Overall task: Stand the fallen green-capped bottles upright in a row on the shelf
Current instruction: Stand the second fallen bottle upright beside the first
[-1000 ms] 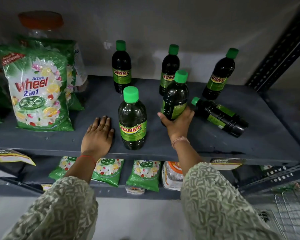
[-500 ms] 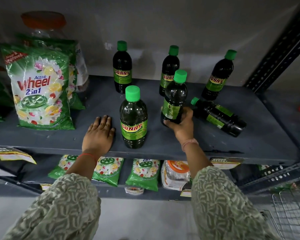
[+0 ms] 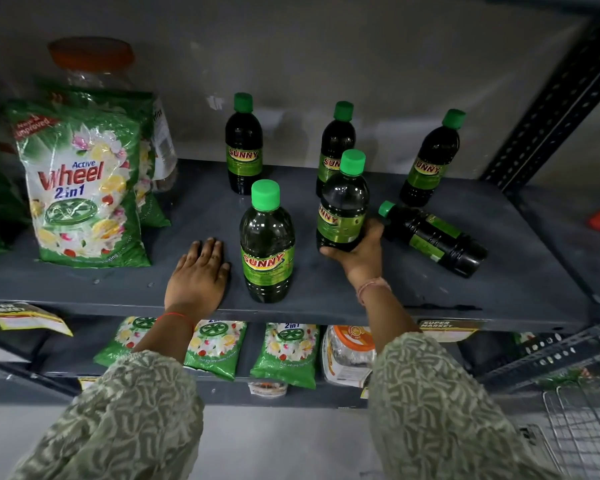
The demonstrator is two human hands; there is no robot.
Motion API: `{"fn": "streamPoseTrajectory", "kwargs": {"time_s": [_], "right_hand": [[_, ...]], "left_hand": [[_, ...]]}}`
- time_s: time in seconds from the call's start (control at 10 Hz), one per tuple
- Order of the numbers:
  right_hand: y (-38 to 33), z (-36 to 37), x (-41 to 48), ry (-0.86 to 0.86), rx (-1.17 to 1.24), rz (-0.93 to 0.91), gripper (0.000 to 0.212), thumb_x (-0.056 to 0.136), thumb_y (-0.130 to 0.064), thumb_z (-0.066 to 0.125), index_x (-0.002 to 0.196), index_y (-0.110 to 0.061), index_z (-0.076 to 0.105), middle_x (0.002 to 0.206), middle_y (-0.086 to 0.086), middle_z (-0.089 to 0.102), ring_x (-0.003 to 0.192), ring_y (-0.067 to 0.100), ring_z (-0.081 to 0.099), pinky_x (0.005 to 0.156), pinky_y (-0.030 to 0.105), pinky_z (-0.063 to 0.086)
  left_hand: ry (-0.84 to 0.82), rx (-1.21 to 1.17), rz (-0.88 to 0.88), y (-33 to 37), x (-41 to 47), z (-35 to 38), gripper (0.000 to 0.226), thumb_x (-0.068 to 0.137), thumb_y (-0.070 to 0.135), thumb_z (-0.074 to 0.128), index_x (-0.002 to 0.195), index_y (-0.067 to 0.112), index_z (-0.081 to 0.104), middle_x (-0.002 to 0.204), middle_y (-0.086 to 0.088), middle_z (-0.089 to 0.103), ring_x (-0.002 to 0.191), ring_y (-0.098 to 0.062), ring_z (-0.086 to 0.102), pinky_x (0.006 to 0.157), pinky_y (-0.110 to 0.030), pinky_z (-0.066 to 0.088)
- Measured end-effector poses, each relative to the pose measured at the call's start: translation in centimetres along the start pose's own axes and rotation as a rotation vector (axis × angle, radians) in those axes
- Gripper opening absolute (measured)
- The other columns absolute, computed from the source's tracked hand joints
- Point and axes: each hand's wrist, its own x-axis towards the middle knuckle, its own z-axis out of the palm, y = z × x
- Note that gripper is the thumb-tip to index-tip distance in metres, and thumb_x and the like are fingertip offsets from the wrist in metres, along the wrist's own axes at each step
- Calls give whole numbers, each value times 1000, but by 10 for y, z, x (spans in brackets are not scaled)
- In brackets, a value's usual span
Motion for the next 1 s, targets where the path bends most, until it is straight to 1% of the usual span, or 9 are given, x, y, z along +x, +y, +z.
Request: {"fn": "streamPoseTrajectory", "kwargs": {"time_s": [0.1, 0.2, 0.3, 0.4, 0.5, 0.6, 0.7, 0.9, 1.0], "right_hand": [[3, -17, 10, -160, 23, 66, 70, 63, 10, 73, 122, -1, 38, 119, 18, 57, 109, 25, 53, 103, 50, 41], [3, -25, 12, -282, 36, 95, 66, 74, 15, 61, 131, -3, 33, 127, 15, 52, 124, 31, 46, 109, 50, 34], [11, -27, 13, -299, 49, 74, 72, 74, 10, 64, 135, -6, 30, 128, 5, 48, 129, 27, 42, 112, 48, 31], [6, -16, 8, -192, 57, 32, 93, 59, 2, 80, 135, -7, 28, 128, 6, 48, 122, 23, 46, 107, 40, 37], [0, 1, 1, -49, -23, -32, 87, 51, -5, 86, 123, -2, 38, 121, 14, 56, 113, 26, 53, 94, 33, 44], [-6, 0, -7, -47, -81, -26, 76, 58, -7, 84, 121, -1, 41, 121, 17, 58, 111, 25, 55, 85, 24, 41], [-6, -9, -25, -83, -123, -24, 73, 63, -9, 82, 123, -4, 41, 124, 16, 57, 115, 26, 54, 90, 25, 40], [0, -24, -72, -133, -184, -97, 68, 64, -15, 81, 120, -3, 43, 118, 14, 60, 103, 17, 54, 81, 17, 38], [4, -27, -80, -135, -188, -90, 69, 64, -17, 82, 119, -4, 44, 118, 15, 59, 108, 24, 56, 84, 21, 40]], "left_hand": [[5, 1, -2, 0, 0, 1, 52, 96, 31, 26, 144, 14, 15, 157, -5, 14, 145, -25, 9, 118, -39, 11], [7, 8, -3, -1, 1, 1, 52, 96, 31, 26, 144, 14, 15, 157, -5, 14, 145, -25, 9, 118, -39, 11], [5, 11, -4, 0, 2, 2, 52, 96, 31, 25, 144, 14, 15, 157, -5, 14, 145, -25, 9, 118, -39, 11], [5, 20, -7, -1, 2, 2, 52, 96, 32, 25, 144, 14, 14, 157, -4, 13, 145, -24, 8, 118, -38, 11], [-4, 17, -6, -1, 2, 2, 52, 96, 31, 25, 144, 14, 14, 157, -4, 13, 145, -24, 8, 118, -38, 10], [-4, 13, 2, 0, 1, 1, 52, 96, 30, 26, 144, 13, 15, 157, -6, 15, 145, -26, 9, 118, -39, 11], [-6, 7, 12, 1, -1, -1, 52, 96, 28, 27, 143, 11, 16, 156, -7, 15, 144, -27, 9, 118, -40, 12], [-29, -1, 43, 4, -8, 0, 51, 96, 26, 28, 143, 9, 18, 156, -10, 15, 144, -28, 10, 119, -41, 10], [-24, 27, 61, 5, -14, 1, 50, 96, 25, 28, 142, 7, 18, 155, -11, 17, 143, -30, 13, 118, -42, 11]]}}
